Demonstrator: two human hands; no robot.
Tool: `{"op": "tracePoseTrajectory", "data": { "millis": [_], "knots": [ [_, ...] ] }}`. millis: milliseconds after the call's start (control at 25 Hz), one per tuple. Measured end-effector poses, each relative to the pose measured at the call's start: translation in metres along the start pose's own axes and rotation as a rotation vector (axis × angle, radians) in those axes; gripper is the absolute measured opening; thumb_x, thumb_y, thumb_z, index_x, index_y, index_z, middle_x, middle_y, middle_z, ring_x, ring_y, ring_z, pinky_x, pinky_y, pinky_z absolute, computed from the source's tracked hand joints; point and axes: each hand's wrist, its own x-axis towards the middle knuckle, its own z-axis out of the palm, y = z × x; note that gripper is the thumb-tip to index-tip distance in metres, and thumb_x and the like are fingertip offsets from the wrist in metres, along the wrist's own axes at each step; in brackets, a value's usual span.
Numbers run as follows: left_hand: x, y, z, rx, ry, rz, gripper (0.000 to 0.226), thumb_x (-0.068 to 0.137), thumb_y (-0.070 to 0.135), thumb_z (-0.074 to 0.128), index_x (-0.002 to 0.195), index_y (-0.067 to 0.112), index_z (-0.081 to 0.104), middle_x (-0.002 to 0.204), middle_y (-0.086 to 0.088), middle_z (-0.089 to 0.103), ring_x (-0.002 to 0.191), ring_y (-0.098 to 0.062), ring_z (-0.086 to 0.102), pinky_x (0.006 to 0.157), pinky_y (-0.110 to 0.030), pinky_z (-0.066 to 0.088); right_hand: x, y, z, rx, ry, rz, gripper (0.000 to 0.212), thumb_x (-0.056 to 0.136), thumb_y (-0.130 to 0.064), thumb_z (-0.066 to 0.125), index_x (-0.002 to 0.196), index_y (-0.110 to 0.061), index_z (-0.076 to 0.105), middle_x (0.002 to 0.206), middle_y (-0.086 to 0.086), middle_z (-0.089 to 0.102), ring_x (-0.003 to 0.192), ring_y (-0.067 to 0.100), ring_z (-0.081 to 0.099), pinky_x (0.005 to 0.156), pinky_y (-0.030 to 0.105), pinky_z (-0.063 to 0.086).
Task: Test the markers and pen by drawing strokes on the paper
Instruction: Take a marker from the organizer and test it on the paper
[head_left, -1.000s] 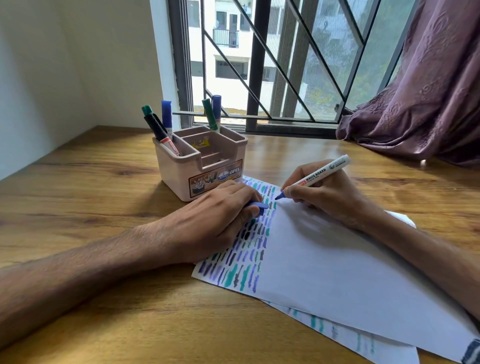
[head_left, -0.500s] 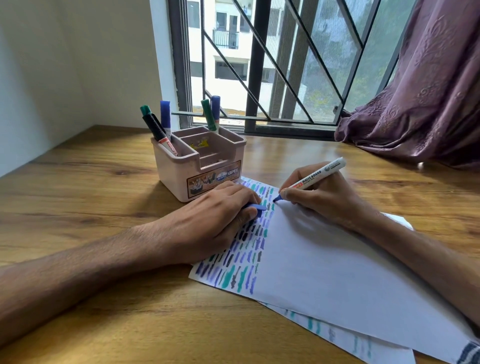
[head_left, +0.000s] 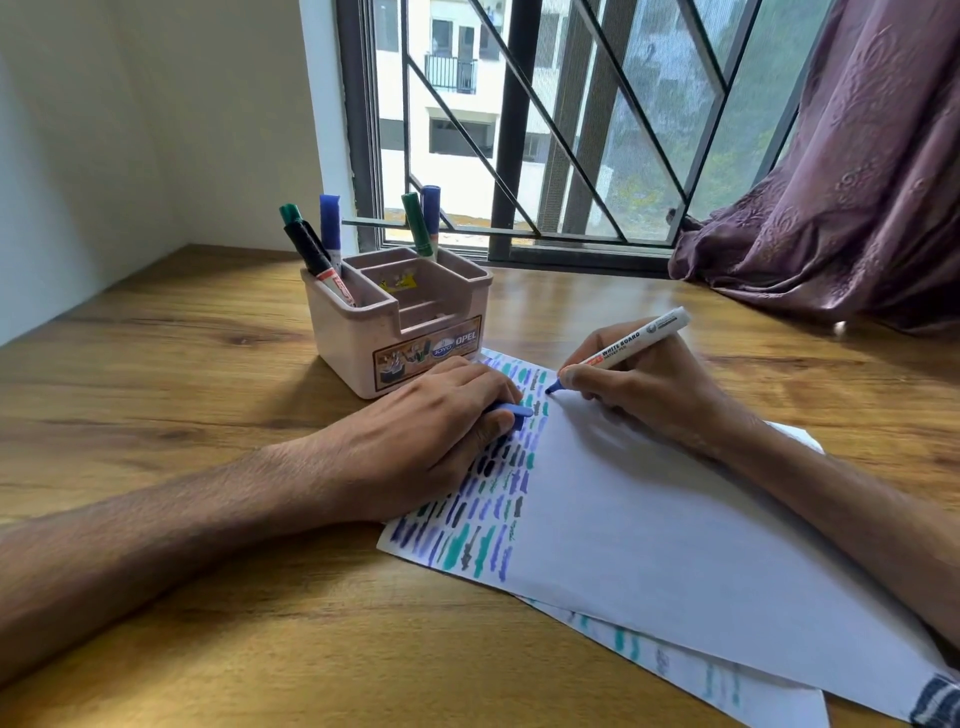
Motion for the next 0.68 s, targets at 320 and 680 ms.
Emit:
{"op": "tracePoseTrajectory", "data": {
  "millis": [320, 680],
  "knots": [
    [0.0006, 0.0017, -0.0008, 0.005, -0.023, -0.020, 0.043, 0.103, 0.048, 0.027, 0.127, 0.025, 0.054, 0.123, 0.009, 0.058, 0.114, -0.006, 0.052, 0.099, -0.033, 0.047, -0.0008, -0.0013, -0.0004, 0.019, -0.045, -0.033, 0.009, 0.085, 0.008, 0.075, 0.078, 0.012, 0.072, 0.054, 0.016, 0.057, 0.036, 0.014, 0.042, 0.035, 0.020, 0.030],
    [0.0005, 0.0014, -0.0016, 0.010, -0.029, -0.018, 0.041, 0.104, 0.046, 0.028, 0.128, 0.025, 0.054, 0.124, 0.009, 0.058, 0.115, -0.006, 0.052, 0.099, -0.034, 0.046, 0.0014, 0.0004, 0.0000, -0.030, -0.013, -0.044, 0.009, 0.084, 0.005, 0.077, 0.077, 0.009, 0.073, 0.050, 0.011, 0.058, 0.034, 0.010, 0.044, 0.035, 0.018, 0.032]
  ]
}}
